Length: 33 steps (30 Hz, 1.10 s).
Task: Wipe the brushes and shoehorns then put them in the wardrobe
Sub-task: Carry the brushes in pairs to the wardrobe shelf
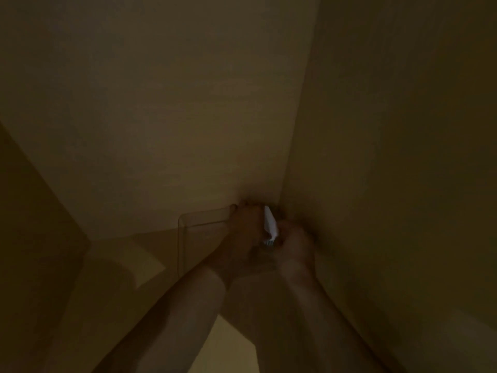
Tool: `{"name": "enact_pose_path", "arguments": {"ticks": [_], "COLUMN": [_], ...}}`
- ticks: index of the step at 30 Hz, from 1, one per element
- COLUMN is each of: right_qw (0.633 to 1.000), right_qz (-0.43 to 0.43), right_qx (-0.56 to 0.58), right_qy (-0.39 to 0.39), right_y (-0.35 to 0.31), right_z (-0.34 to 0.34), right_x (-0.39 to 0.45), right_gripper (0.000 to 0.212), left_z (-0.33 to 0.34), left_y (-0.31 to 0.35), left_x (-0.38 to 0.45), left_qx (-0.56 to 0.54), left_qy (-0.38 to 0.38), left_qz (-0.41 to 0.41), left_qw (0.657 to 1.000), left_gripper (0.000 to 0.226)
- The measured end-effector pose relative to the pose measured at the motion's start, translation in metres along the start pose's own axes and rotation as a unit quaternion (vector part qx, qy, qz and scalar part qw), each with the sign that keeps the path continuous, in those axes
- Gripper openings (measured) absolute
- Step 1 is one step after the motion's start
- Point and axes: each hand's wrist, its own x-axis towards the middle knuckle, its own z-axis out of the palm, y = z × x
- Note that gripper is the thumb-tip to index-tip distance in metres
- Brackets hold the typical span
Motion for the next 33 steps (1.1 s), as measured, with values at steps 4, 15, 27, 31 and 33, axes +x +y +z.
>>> {"name": "enact_pose_path", "arguments": {"ticks": [4, 15, 27, 31, 33], "right_qw": [0.999, 0.990, 0.985, 0.985, 0.984], "right_qz": [-0.037, -0.079, -0.081, -0.078, -0.076], "right_qx": [-0.002, -0.061, -0.112, -0.115, -0.118], "right_qy": [-0.035, -0.097, -0.102, -0.107, -0.110], "right_y": [0.010, 0.017, 0.015, 0.014, 0.014], "right_z": [0.002, 0.003, 0.007, 0.006, 0.005], "right_x": [-0.023, -0.026, -0.026, -0.029, -0.030], "right_gripper": [0.028, 0.032, 0.019, 0.022, 0.020], "left_z": [0.002, -0.005, -0.007, 0.002, 0.005], "left_y": [-0.001, -0.003, -0.066, -0.062, -0.059], "left_x": [0.005, 0.007, -0.025, -0.026, -0.027], "left_qx": [0.031, -0.009, -0.141, -0.161, -0.178], "left_qy": [0.019, 0.020, -0.019, 0.008, 0.019], "left_qz": [0.005, -0.012, 0.004, -0.009, -0.003], "left_qw": [0.999, 1.000, 0.990, 0.987, 0.984], "left_gripper": [0.062, 0.065, 0.086, 0.081, 0.077]}}
